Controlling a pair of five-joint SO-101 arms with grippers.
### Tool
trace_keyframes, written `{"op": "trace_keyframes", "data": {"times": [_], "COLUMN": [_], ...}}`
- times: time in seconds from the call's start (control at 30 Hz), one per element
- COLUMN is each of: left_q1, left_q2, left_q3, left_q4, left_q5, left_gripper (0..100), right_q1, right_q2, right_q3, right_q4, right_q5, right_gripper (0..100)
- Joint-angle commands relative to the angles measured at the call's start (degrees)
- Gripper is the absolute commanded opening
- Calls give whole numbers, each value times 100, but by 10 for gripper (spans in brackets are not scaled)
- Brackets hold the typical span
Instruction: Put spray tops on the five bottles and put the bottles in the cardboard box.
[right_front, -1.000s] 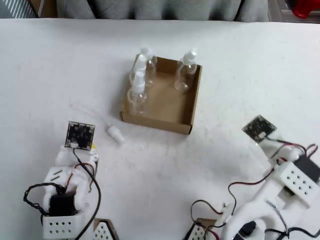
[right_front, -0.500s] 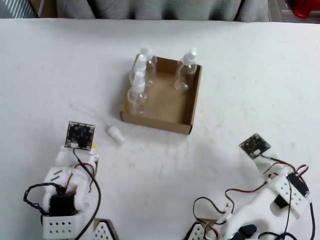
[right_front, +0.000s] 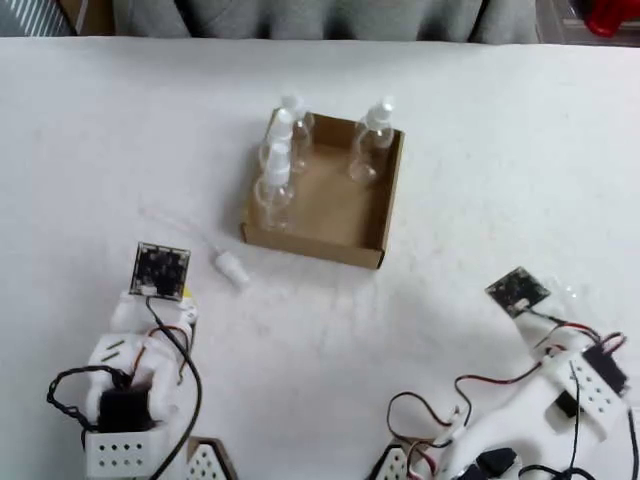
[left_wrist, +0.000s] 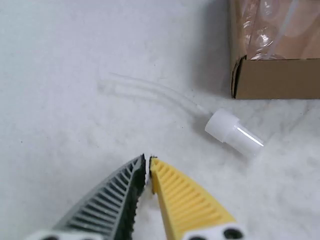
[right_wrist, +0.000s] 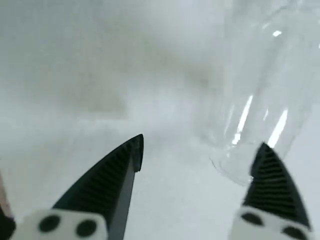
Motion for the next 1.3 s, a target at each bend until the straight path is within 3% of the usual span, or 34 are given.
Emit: {"op": "trace_keyframes", "data": {"times": [0.0,0.13,0.33,0.47,0.67,0.87,1.0,1.13,1.27], "left_q1": [-40,-40,-40,-13,-31,-13,-48,-57,-57], "left_q2": [-48,-48,-48,-48,-48,-48,-48,-48,-48], "left_q3": [-18,-18,-18,-18,-18,-18,-26,-44,-273], "left_q4": [18,18,26,202,211,176,-79,-255,-185], "left_q5": [-44,-44,-35,-44,-18,-62,-114,-967,-932], "left_gripper": [22,22,22,22,24,24,24,22,21], "right_q1": [356,699,769,418,347,207,163,163,163], "right_q2": [-136,-136,-145,-136,-136,-145,-136,-127,-127], "right_q3": [-791,-1037,-1037,-1002,-730,316,360,484,633], "right_q4": [699,971,1851,2484,2466,1218,1174,1042,840], "right_q5": [-369,-862,-2145,-3262,-4536,-4598,-4598,-4598,-4598], "right_gripper": [103,12,23,23,23,15,15,15,15]}}
